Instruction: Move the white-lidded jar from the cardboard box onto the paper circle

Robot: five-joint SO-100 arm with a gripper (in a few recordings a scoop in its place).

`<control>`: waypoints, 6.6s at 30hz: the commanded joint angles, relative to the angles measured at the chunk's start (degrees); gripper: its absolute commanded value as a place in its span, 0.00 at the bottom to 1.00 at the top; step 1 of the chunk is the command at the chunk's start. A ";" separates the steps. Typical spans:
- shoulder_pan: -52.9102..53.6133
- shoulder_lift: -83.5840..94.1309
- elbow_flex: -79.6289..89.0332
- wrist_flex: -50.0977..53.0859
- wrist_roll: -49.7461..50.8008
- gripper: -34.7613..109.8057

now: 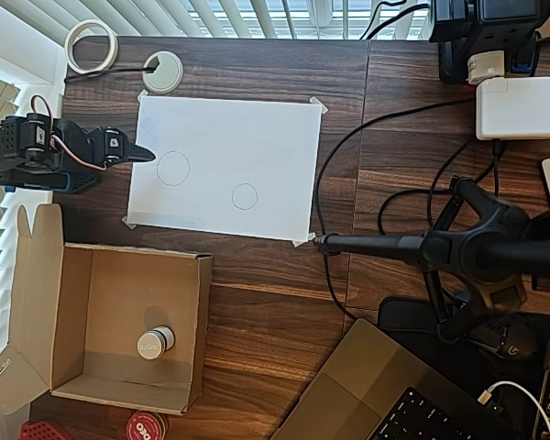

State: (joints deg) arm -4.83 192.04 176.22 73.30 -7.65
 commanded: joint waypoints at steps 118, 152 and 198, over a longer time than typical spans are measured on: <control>66.62 -122.08 -84.37 -52.47 -100.63 0.54; 64.69 -118.39 -80.24 -57.66 -96.15 0.28; 16.00 -83.76 -40.87 -66.09 -78.40 0.24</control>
State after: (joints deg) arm 10.28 109.60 138.60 4.75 -82.88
